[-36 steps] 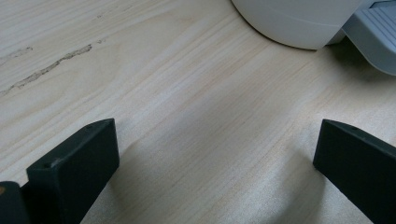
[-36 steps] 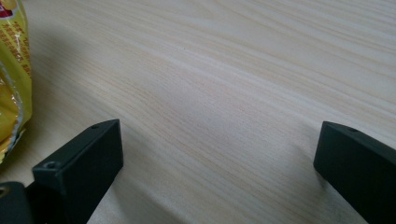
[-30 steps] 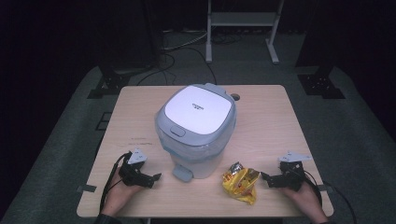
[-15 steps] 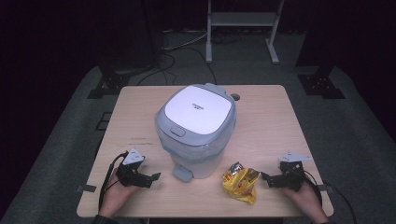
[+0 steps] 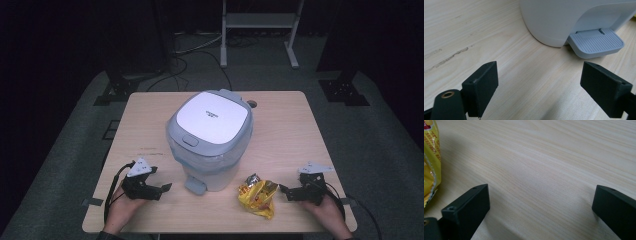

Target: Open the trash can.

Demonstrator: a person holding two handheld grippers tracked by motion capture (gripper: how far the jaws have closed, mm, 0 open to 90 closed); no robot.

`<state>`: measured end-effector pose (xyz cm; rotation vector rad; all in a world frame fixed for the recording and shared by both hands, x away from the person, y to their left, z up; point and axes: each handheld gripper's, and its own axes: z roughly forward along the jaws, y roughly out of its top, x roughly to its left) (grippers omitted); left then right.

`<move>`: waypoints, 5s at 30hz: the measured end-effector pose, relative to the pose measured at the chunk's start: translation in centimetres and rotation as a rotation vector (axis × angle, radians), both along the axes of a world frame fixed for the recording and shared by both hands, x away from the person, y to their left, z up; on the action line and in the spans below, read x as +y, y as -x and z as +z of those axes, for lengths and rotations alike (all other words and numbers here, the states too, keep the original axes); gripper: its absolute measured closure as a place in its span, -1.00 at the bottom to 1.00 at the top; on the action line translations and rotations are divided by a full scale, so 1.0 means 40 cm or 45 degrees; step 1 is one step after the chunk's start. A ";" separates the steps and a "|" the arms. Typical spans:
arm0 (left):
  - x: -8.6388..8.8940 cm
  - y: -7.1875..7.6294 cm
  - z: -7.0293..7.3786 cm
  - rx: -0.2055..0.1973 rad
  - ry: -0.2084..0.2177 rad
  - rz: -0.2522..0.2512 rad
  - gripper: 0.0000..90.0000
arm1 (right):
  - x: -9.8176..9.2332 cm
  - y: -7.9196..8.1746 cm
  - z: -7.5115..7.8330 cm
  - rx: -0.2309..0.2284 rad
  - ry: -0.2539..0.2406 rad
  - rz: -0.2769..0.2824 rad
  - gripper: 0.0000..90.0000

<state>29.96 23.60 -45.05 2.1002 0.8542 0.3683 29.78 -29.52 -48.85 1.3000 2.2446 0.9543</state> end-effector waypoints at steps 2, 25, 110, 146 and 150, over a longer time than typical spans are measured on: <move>0.003 0.003 0.007 -0.003 0.007 -0.003 -0.56 | 0.000 0.000 0.000 0.000 0.000 0.000 -0.99; 0.014 0.032 0.103 -0.055 0.131 -0.065 0.18 | 0.000 0.000 0.000 0.000 0.001 0.000 -0.99; -0.097 -0.008 0.468 -0.214 0.442 -0.510 1.00 | 0.000 0.000 0.000 0.000 0.002 0.000 -0.99; -0.151 -0.045 0.442 -0.218 0.381 -0.508 1.00 | -0.002 0.001 0.000 0.000 0.002 0.009 -0.99; -0.143 -0.049 0.439 -0.202 0.416 -0.517 0.95 | -0.002 0.001 0.000 -0.001 0.002 0.010 -0.99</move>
